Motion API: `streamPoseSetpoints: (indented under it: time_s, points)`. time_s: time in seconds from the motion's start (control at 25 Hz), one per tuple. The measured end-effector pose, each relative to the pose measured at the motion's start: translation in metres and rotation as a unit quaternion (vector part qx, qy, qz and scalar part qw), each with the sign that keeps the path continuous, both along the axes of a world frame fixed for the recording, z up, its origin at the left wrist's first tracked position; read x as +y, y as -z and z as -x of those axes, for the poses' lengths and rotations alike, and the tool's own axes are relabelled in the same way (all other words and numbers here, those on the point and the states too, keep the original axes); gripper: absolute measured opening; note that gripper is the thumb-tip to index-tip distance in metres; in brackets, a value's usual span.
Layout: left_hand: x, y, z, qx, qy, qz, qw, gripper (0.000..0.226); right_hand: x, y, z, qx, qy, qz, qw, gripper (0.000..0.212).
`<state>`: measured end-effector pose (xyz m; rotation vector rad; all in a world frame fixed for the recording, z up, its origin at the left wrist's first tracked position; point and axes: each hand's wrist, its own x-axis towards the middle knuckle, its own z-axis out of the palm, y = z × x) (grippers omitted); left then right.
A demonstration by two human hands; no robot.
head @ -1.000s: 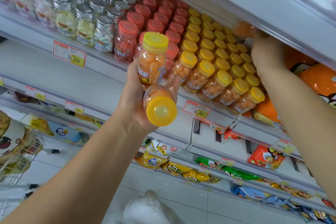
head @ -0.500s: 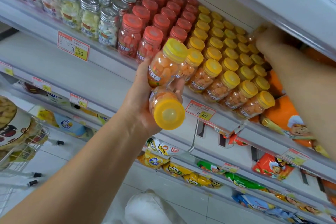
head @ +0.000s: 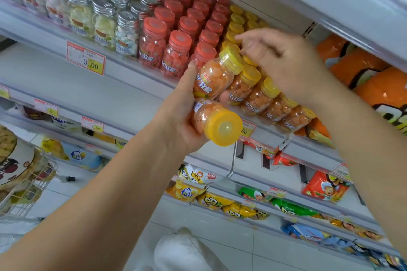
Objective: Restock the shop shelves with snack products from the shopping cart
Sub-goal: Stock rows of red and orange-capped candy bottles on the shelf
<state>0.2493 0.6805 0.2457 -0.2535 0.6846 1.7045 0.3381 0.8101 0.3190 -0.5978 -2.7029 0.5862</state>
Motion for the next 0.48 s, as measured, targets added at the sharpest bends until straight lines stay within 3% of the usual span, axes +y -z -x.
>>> streamPoseSetpoints:
  time_s: [0.12,0.2,0.28,0.36,0.48]
  points:
    - [0.000,-0.011,-0.002,0.007,0.018,-0.007,1.000,0.046,-0.014,0.007,-0.003,0.004,-0.075,0.092,0.993,0.034]
    - [-0.002,-0.017,-0.001,0.029,0.022,-0.003,0.999,0.049,-0.010,0.008,0.000,0.049,-0.039,0.171,0.983,0.027]
    - [-0.004,-0.015,0.003,0.038,-0.001,0.015,0.999,0.048,0.008,0.011,0.000,0.163,0.046,0.238,0.956,0.019]
    - [-0.009,-0.011,0.008,0.019,-0.038,0.027,0.999,0.043,0.036,0.015,0.003,0.233,0.182,0.186,0.937,0.031]
    - [-0.012,0.001,0.017,-0.021,-0.083,0.030,0.996,0.035,0.068,0.010,0.009,0.094,0.387,-0.047,0.916,0.061]
